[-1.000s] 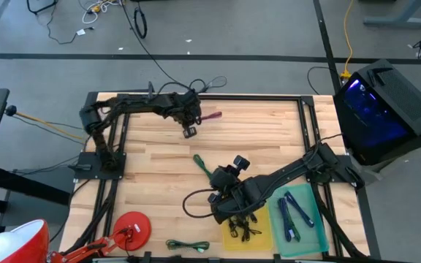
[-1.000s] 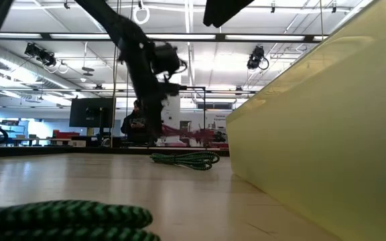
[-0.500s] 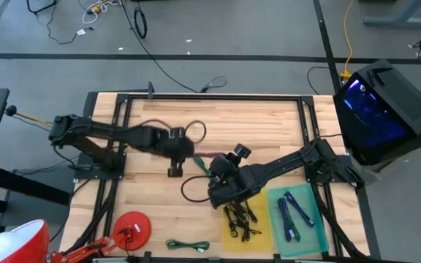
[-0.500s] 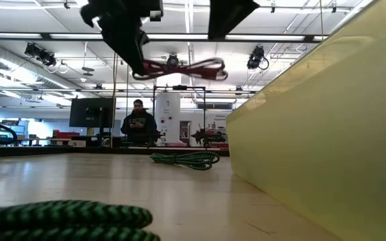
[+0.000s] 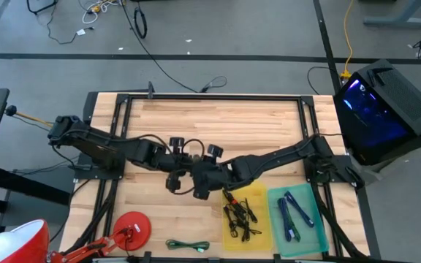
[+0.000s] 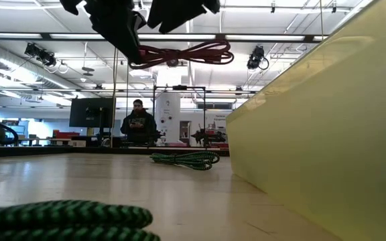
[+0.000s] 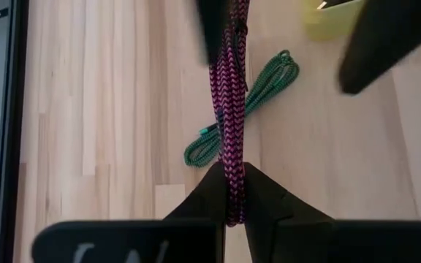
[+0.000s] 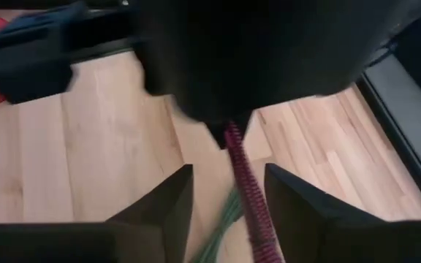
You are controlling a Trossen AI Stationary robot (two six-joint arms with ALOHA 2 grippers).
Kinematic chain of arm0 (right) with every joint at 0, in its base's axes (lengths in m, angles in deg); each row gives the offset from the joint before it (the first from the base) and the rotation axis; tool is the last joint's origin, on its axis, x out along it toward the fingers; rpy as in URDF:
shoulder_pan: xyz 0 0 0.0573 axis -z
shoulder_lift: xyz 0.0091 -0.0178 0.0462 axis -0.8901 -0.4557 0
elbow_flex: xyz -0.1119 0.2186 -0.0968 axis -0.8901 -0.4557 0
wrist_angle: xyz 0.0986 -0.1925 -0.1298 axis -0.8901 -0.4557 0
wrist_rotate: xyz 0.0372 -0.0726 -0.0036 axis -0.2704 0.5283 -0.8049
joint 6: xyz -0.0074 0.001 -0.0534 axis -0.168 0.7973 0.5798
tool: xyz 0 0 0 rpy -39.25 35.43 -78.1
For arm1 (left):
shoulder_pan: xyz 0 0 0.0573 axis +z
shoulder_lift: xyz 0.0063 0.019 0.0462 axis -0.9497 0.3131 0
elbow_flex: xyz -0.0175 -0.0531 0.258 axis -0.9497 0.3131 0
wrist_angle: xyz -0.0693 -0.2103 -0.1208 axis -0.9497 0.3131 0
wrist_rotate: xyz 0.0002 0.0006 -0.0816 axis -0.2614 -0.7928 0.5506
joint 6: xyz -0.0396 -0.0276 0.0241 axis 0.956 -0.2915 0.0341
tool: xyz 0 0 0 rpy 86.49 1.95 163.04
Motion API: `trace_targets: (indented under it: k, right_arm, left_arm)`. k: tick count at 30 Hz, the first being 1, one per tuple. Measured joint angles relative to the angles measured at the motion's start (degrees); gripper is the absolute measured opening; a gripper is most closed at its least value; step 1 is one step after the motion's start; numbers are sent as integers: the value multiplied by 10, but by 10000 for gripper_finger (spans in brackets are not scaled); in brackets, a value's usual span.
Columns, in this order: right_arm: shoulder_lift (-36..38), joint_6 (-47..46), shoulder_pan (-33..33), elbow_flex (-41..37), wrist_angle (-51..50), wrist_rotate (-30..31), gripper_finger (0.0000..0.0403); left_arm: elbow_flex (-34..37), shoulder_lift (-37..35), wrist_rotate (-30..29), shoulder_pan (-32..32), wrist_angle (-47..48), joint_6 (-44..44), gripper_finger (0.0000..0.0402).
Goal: Pick & Place USB Port
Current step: Put the red pattern charger cable into the blue bin
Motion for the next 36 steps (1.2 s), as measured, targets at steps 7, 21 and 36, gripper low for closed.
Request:
trace_targets:
  k: [7, 21, 36]
  right_arm:
    - [-13, -10, 14, 0, -24, -14, 217]
    - [-19, -5, 17, 0, -57, -4, 209]
    - [-20, -1, 32, 0, -46, -20, 97]
  left_arm:
    - [0, 0, 0, -6, 2, 0, 23]
    - [0, -21, -10, -22, 16, 11, 23]
    - [0, -57, -33, -58, 19, 37, 23]
